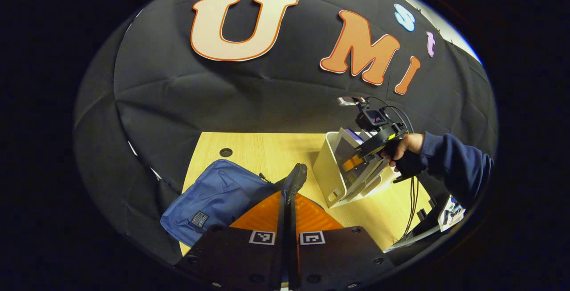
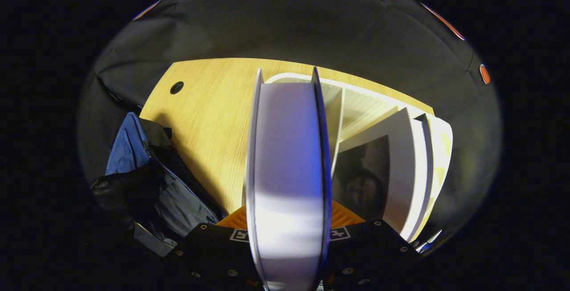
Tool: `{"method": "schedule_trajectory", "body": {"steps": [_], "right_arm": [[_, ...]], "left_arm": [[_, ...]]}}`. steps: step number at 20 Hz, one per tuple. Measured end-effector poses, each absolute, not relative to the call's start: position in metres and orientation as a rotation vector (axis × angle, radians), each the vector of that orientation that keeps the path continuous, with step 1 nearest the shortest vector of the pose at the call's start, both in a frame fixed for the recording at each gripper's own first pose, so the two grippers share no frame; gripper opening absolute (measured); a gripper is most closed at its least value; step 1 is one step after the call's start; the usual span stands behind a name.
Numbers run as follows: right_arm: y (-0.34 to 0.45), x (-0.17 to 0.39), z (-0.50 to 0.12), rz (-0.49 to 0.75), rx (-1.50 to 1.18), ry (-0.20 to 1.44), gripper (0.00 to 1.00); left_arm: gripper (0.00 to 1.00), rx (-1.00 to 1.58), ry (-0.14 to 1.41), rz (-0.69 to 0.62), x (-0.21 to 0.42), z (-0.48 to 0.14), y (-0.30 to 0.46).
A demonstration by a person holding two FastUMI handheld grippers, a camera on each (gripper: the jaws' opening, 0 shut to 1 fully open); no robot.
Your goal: Open the schoolbag, grab two books from the bookshelf and put them into the schoolbag.
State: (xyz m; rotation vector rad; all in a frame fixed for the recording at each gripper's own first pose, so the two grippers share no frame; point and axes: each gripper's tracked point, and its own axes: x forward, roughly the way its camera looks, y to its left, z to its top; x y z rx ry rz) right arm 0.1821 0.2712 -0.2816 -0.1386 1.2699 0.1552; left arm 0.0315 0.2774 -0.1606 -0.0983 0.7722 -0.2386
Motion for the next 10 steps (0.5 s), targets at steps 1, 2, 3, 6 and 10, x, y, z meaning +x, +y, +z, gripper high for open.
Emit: {"method": "schedule_trajectory", "body": {"steps": [1,2,3,6,10], "right_arm": [[0.268,0.182,-0.274,0.158,-0.121,1.254,0.51],[0.265,0.180,-0.265,0.164,-0.102,1.240,0.50],[0.261,0.180,-0.256,0.168,-0.081,1.224,0.50],[0.254,0.174,-0.226,0.190,-0.016,1.175,0.50],[0.242,0.155,-0.185,0.230,0.012,1.086,0.50]], "left_arm": [[0.06,-0.097,0.777,-0.242,0.030,-0.161,0.277],[0.06,-0.096,0.779,-0.244,0.030,-0.162,0.276],[0.06,-0.096,0.782,-0.245,0.030,-0.163,0.275],[0.06,-0.088,0.788,-0.249,0.027,-0.164,0.274],[0.06,-0.078,0.788,-0.246,0.026,-0.162,0.273]]}}
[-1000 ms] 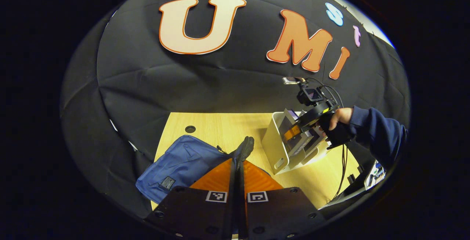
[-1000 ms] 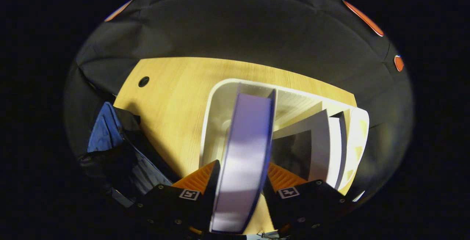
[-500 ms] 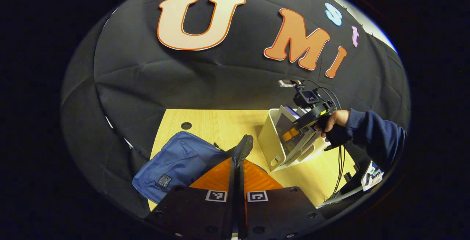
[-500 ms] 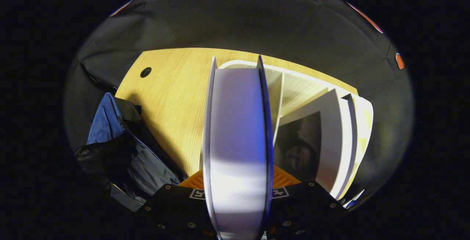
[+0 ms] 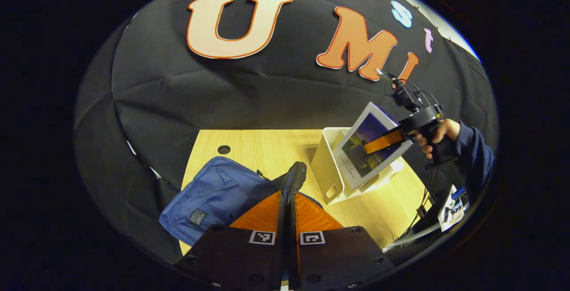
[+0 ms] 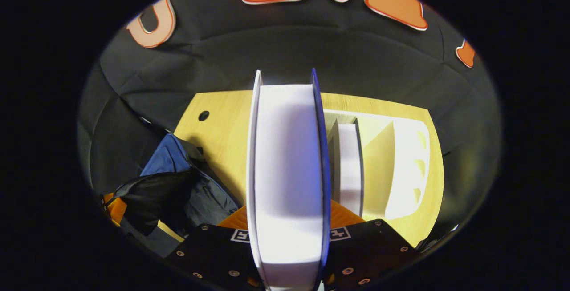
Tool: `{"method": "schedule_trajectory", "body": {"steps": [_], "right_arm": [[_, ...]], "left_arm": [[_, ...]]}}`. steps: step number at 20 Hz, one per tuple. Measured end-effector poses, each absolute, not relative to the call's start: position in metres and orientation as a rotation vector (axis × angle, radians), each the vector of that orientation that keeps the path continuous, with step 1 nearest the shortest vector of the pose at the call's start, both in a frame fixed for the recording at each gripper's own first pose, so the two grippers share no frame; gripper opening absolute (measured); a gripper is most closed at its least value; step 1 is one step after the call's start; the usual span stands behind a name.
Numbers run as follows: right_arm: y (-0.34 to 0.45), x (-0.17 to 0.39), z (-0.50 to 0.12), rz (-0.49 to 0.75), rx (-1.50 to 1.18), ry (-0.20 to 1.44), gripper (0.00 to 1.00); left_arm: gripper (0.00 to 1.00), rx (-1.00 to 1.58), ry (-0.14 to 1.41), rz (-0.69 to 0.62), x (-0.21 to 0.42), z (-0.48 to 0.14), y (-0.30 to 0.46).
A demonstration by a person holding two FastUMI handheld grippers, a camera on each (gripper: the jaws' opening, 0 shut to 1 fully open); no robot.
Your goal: Open the schoolbag, grab two books from the bookshelf and put them into the schoolbag.
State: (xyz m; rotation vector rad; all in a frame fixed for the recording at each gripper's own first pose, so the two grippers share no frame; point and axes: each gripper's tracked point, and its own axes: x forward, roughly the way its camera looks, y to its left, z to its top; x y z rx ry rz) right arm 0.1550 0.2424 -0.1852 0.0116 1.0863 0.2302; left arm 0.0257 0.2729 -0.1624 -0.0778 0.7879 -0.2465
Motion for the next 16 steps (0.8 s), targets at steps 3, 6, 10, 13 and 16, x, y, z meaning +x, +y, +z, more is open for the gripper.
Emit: {"method": "schedule_trajectory", "body": {"steps": [3,6,10,13,16], "right_arm": [[0.239,0.129,-0.164,0.290,0.035,1.035,0.50],[0.233,0.107,-0.151,0.318,0.064,1.009,0.50],[0.239,0.083,-0.127,0.376,0.212,0.952,0.49],[0.257,0.067,-0.115,0.426,0.374,0.916,0.49],[0.282,0.048,-0.128,0.447,0.536,0.911,0.49]], "left_arm": [[0.10,-0.073,0.798,-0.242,0.025,-0.163,0.270],[0.06,-0.050,0.808,-0.239,0.026,-0.161,0.268],[0.06,-0.021,0.823,-0.227,0.030,-0.157,0.269],[0.06,-0.003,0.827,-0.208,0.035,-0.153,0.274],[0.06,0.002,0.831,-0.188,0.039,-0.150,0.278]]}}
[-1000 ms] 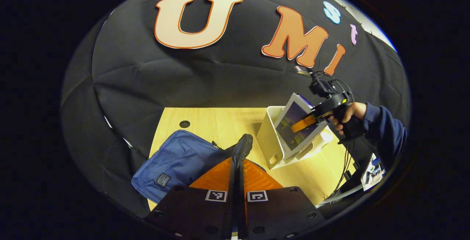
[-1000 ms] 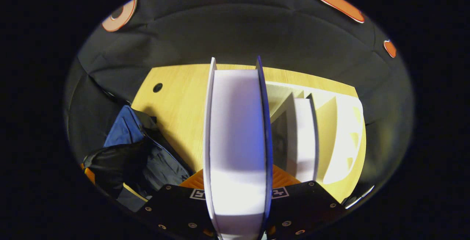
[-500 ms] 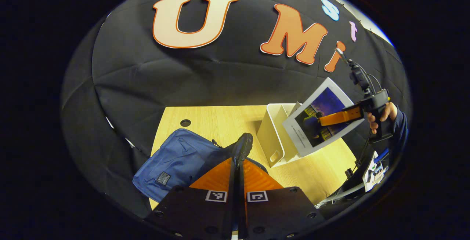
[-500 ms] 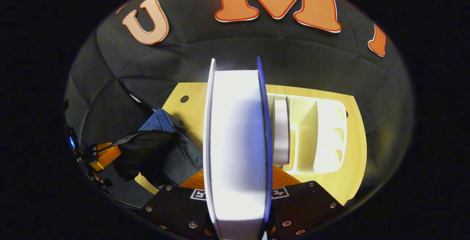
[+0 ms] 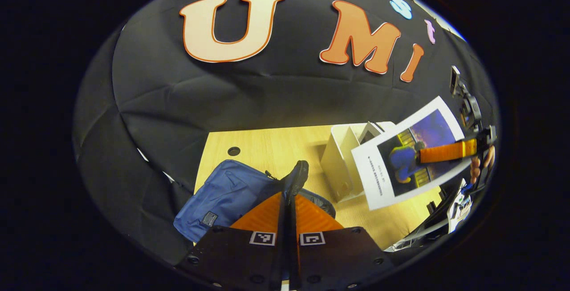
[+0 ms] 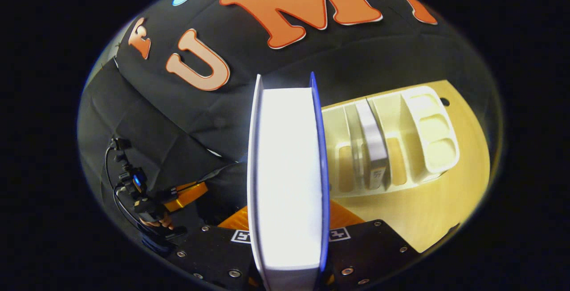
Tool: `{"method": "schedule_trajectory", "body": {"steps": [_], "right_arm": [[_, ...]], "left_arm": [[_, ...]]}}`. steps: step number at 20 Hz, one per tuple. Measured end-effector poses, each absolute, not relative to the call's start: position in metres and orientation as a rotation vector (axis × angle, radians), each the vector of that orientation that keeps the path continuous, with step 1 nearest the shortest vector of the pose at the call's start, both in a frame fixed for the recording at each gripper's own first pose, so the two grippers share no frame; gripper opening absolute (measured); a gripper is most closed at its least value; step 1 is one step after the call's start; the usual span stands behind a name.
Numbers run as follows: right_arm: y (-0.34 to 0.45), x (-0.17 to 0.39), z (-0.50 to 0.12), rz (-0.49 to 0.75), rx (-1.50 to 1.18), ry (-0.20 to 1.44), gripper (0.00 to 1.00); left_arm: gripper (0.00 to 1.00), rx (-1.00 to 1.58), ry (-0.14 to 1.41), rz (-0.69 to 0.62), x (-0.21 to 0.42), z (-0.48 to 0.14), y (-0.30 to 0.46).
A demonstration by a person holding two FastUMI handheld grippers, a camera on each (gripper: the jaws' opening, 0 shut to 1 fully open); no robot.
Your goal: Open the schoolbag, grab two books from the bookshelf and put them into the schoolbag.
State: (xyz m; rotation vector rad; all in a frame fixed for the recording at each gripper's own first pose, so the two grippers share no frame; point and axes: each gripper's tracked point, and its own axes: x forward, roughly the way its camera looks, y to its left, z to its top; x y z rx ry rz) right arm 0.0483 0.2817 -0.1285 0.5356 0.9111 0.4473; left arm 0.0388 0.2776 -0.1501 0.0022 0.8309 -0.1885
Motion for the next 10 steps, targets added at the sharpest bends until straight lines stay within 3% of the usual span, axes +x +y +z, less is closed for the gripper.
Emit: {"method": "schedule_trajectory", "body": {"steps": [10], "right_arm": [[0.369,0.004,-0.178,0.470,0.780,0.934,0.48]], "left_arm": [[0.06,0.013,0.858,-0.182,0.040,-0.153,0.276]]}}
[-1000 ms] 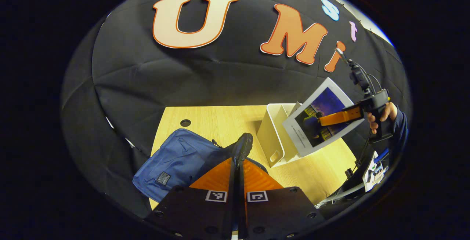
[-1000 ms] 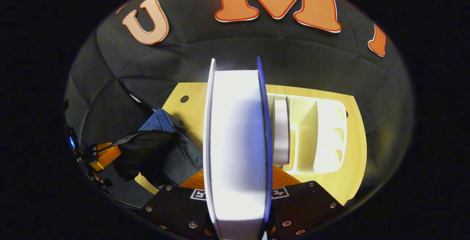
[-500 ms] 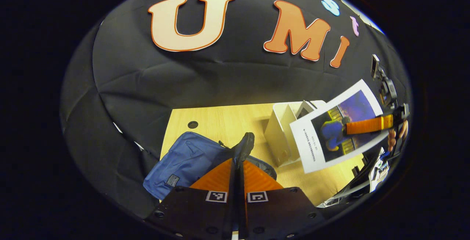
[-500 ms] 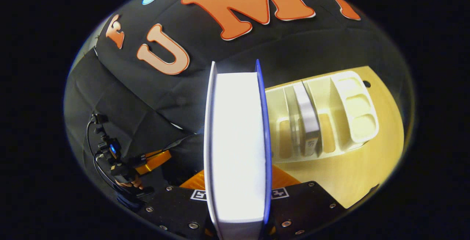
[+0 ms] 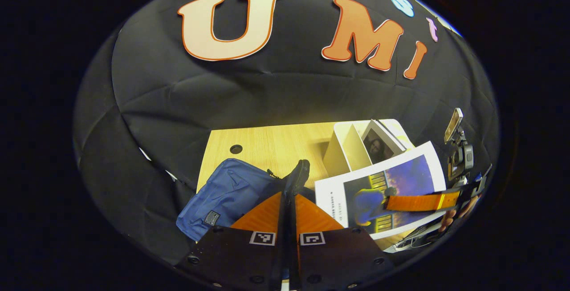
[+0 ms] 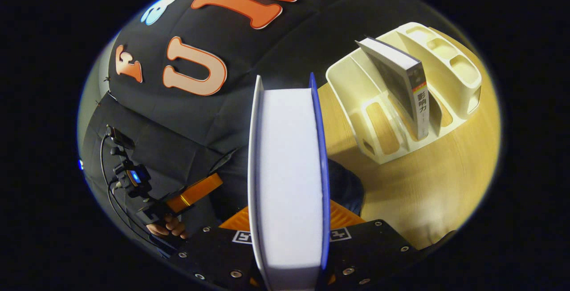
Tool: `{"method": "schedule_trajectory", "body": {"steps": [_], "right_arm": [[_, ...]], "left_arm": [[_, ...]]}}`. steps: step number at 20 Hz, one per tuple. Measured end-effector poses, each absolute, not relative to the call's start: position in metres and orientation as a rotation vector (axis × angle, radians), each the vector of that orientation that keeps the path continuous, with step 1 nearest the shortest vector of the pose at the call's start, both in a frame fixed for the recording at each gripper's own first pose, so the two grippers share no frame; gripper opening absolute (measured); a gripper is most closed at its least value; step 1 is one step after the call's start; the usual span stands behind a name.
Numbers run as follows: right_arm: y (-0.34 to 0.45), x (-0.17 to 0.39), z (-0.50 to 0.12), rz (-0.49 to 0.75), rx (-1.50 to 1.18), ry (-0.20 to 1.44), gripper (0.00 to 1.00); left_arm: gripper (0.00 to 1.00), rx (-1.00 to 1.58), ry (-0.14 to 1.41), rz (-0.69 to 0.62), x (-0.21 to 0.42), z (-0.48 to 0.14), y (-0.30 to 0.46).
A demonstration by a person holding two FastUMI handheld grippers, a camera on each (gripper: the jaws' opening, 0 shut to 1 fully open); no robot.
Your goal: Open the schoolbag, grab two books from the bookshelf and put them into the schoolbag.
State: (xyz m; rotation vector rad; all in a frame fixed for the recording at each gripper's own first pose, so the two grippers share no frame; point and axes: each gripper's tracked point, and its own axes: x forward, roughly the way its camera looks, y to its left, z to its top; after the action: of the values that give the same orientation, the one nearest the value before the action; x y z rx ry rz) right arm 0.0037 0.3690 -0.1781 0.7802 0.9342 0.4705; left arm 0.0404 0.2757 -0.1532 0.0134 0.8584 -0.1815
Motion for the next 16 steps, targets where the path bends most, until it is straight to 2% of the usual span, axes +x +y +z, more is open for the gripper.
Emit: {"method": "schedule_trajectory", "body": {"steps": [13,16], "right_arm": [[0.455,0.011,-0.258,0.339,0.918,1.017,0.47],[0.481,0.012,-0.271,0.350,0.979,1.053,0.47]], "left_arm": [[0.06,-0.032,0.891,-0.181,0.032,-0.160,0.263],[0.06,-0.042,0.902,-0.206,0.028,-0.163,0.254]]}}
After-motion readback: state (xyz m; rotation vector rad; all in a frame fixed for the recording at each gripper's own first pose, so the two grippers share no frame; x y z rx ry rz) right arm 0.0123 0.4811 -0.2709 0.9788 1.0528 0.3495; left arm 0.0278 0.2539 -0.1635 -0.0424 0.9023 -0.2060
